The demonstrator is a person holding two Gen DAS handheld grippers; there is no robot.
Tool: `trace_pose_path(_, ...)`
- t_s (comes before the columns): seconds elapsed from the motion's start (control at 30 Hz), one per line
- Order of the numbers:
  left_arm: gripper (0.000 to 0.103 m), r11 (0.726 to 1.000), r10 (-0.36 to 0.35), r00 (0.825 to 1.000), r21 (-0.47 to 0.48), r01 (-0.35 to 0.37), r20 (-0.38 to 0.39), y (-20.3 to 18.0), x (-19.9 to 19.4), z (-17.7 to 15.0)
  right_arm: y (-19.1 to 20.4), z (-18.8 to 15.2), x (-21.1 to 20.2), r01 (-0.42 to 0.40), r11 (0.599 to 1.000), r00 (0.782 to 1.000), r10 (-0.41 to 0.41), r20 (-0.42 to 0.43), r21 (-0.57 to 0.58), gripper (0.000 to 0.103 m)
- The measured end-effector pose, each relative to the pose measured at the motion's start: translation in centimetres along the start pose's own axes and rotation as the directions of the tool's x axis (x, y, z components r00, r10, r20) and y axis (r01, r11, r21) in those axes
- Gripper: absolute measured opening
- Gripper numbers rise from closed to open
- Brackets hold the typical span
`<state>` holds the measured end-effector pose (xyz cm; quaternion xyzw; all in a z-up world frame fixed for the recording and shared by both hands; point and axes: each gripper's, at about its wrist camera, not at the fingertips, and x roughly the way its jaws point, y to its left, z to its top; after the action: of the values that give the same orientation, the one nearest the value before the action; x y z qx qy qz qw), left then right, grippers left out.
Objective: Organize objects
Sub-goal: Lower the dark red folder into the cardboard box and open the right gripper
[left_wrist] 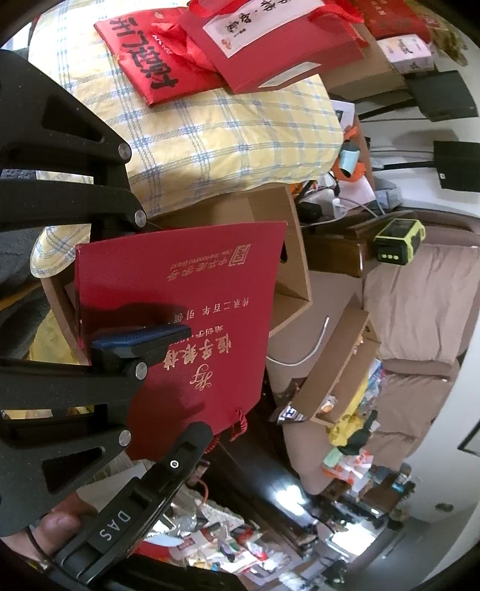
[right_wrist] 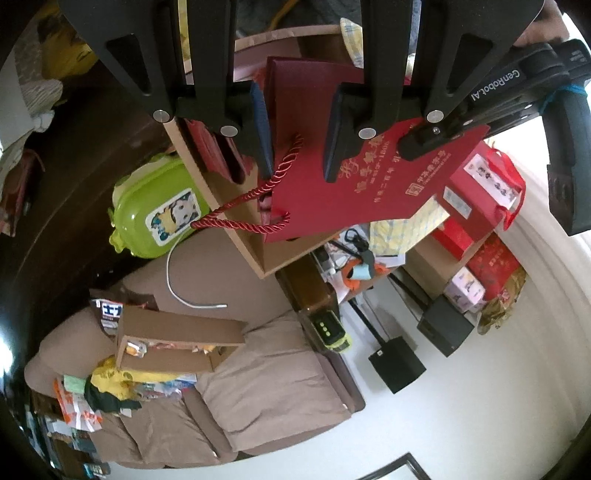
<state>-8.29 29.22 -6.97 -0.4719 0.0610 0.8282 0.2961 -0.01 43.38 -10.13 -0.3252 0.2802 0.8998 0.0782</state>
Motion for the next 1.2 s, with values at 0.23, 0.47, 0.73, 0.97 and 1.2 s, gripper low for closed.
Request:
trace_pose_path(0.23, 0.031, 1.0, 0.007, 1.0, -0.01, -0.008, -0.024, 0.3, 1.2, -0.2, -0.6, -0.6, 1.3, -0.001, 1.0, 1.0, 0.002, -0.027, 0.015, 0.028)
trace_pose_path(0.47, 0.031, 0.999, 0.032, 0.999, 0.004, -0.031, -0.032, 0.2, 2.3, -0.2, -0.9, -1.1, 2.2, 0.008, 1.0, 0.999, -0.007, -0.045, 0.018, 0.028)
trace_pose_path(0.73, 0.034, 0.999, 0.053, 0.997, 0.013, -0.052, -0.057, 0.5, 4.3, -0.1, -1.5, -1.6, 3.4, 0.016, 1.0, 0.998, -0.015, -0.053, 0.017, 0.027)
trace_pose_path(0.97, 0.034, 0.998, 0.069, 0.994, 0.002, -0.069, -0.08, 1.1, 6.1, -0.2, -2.1, -2.3, 4.8, 0.022, 0.999, 0.997, -0.02, -0.076, 0.026, 0.026)
trace_pose_path(1.2, 0.035, 0.996, 0.084, 0.994, 0.001, -0.085, -0.068, 1.6, 7.1, 1.1, -2.4, -2.2, 5.8, 0.014, 0.999, 0.997, -0.012, -0.078, 0.029, 0.026)
